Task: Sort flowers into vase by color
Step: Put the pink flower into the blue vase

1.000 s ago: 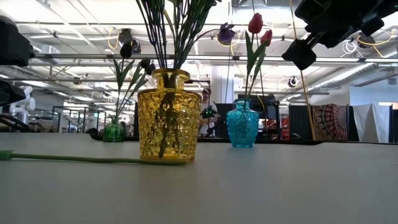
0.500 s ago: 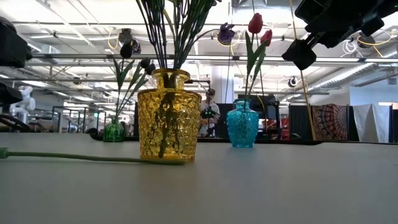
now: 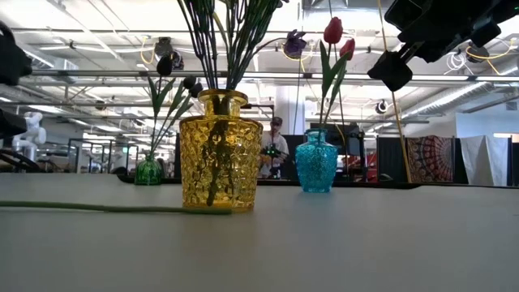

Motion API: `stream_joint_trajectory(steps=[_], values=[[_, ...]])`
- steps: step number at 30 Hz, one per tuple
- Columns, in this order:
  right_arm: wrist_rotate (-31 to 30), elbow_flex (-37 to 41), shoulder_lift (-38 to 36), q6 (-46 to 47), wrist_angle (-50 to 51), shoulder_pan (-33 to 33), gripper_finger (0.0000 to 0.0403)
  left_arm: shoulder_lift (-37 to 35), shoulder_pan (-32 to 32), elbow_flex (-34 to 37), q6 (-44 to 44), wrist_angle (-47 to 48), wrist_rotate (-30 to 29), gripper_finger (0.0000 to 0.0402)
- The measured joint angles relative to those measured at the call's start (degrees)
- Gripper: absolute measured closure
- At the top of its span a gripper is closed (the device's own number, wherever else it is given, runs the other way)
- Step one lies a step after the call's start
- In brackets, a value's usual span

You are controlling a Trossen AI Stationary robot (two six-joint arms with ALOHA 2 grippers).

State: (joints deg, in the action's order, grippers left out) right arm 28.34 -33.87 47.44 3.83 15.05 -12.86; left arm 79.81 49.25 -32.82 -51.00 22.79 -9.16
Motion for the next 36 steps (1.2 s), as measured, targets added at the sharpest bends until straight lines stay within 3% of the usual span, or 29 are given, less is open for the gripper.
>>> stream_joint_trajectory(steps=[5, 22, 30, 36], values=[[0.0, 0.0, 0.0, 0.0, 0.0, 0.0, 0.0057, 0.1, 0.1, -1.8, 5.6, 0.0, 3.7, 0.0389], [0.0, 0.0, 0.0, 0.0, 0.0, 0.0, 0.0057, 0.1, 0.0, -8.0, 18.5, 0.3, 2.9, 0.0389], [0.0, 0.0, 0.0, 0.0, 0.0, 0.0, 0.0057, -0.1, 0.0, -16.0, 26.3, 1.3, 3.2, 0.0389], [0.0, 0.0, 0.0, 0.0, 0.0, 0.0, 0.0057, -0.1, 0.0, -25.4, 27.8, 12.6, 2.9, 0.0389]])
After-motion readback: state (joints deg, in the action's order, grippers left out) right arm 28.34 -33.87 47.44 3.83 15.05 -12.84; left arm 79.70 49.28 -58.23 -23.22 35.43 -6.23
